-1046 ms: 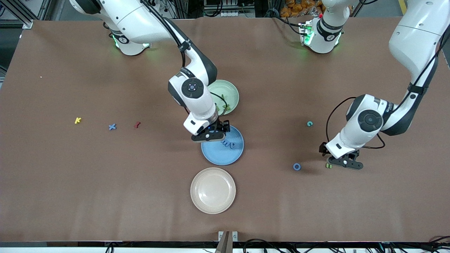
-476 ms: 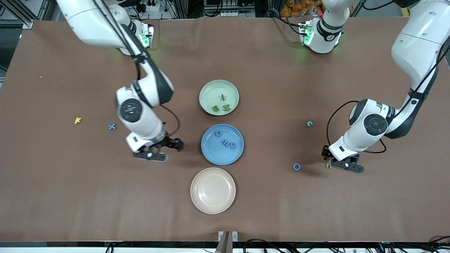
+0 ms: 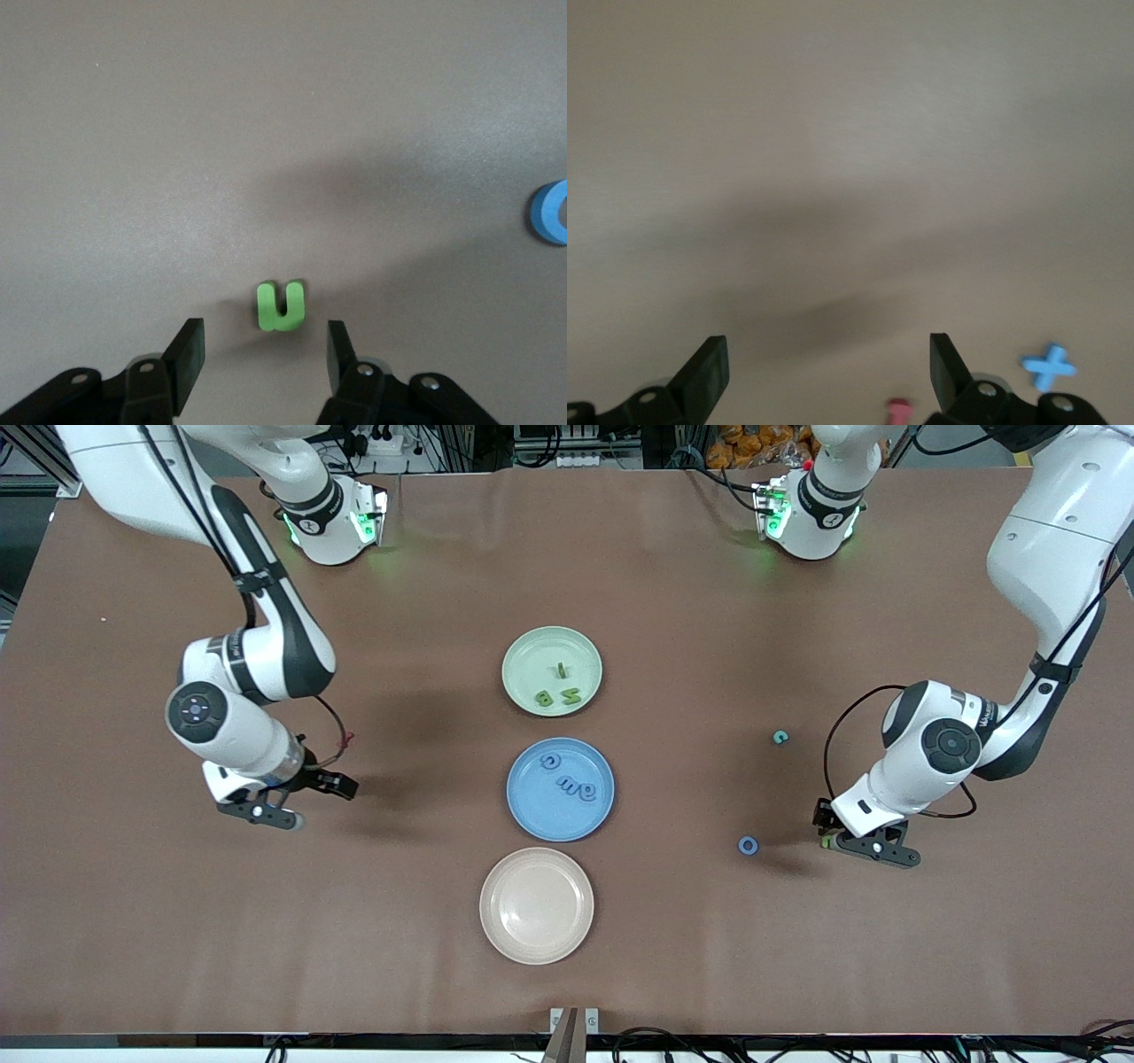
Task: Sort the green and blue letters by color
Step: 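Grasp green u with the left gripper while the right gripper reaches blue x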
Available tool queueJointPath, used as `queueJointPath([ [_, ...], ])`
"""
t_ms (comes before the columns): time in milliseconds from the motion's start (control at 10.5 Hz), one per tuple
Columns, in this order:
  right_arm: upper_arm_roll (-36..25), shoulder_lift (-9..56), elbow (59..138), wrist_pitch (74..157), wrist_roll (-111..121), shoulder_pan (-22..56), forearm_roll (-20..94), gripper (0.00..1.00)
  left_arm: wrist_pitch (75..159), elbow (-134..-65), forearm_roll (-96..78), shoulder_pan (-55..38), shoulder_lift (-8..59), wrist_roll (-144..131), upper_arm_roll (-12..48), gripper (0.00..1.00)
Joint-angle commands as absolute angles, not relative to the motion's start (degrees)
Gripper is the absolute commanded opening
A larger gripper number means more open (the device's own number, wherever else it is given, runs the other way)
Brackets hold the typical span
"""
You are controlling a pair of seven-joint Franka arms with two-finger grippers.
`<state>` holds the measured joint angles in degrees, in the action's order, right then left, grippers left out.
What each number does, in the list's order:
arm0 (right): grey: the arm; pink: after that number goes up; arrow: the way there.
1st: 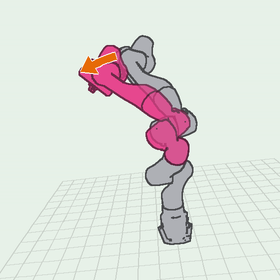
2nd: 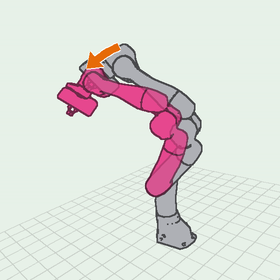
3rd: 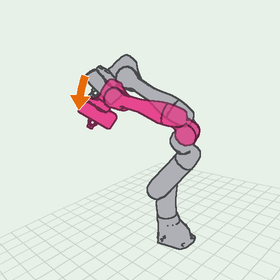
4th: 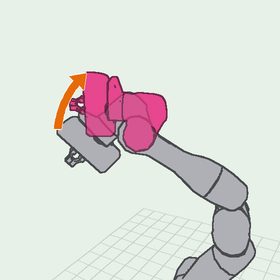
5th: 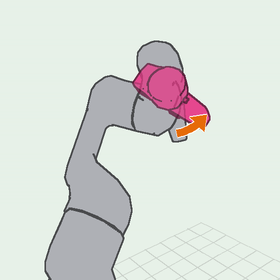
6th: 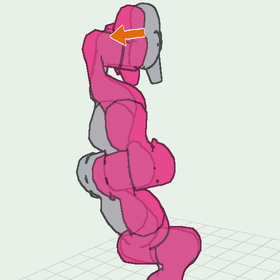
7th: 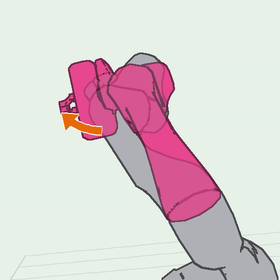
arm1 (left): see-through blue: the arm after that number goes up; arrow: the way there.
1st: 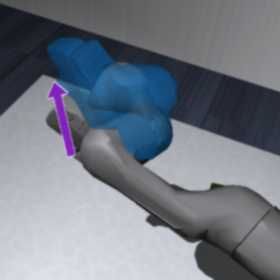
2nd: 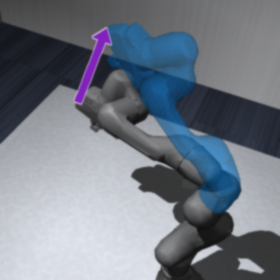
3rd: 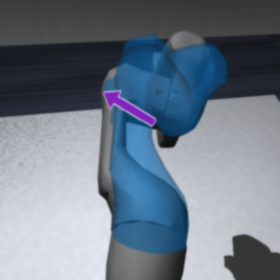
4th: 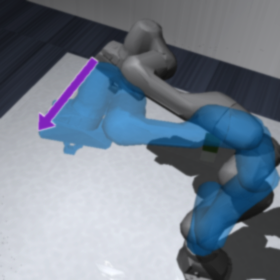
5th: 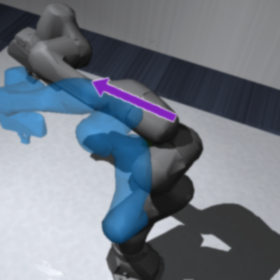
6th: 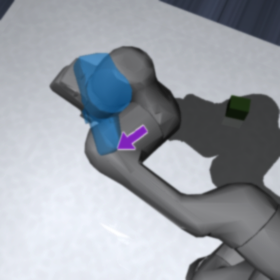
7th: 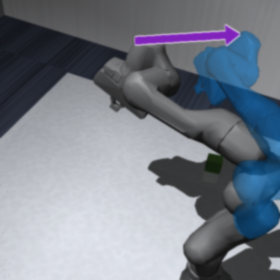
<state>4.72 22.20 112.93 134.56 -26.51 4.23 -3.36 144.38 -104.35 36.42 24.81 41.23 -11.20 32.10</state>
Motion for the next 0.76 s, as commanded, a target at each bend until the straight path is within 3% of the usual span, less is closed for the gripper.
queueJointPath([
  [0,4.8,17.9,119.4,135.8,-32.3,-0.2,-3.9,1.0,144.6,-101.7,34.3,25.0,43.9,-9.3,32.6,0.64],
  [476,4.7,16.6,121.9,138.0,-64.6,-3.6,-4.0,1.0,144.5,-100.9,34.2,24.6,44.9,-9.3,32.4,0.6],
  [666,4.7,13.5,127.4,141.0,-67.0,-6.4,-4.0,1.0,144.5,-101.2,34.2,24.6,45.2,-9.3,32.4,0.57],
])
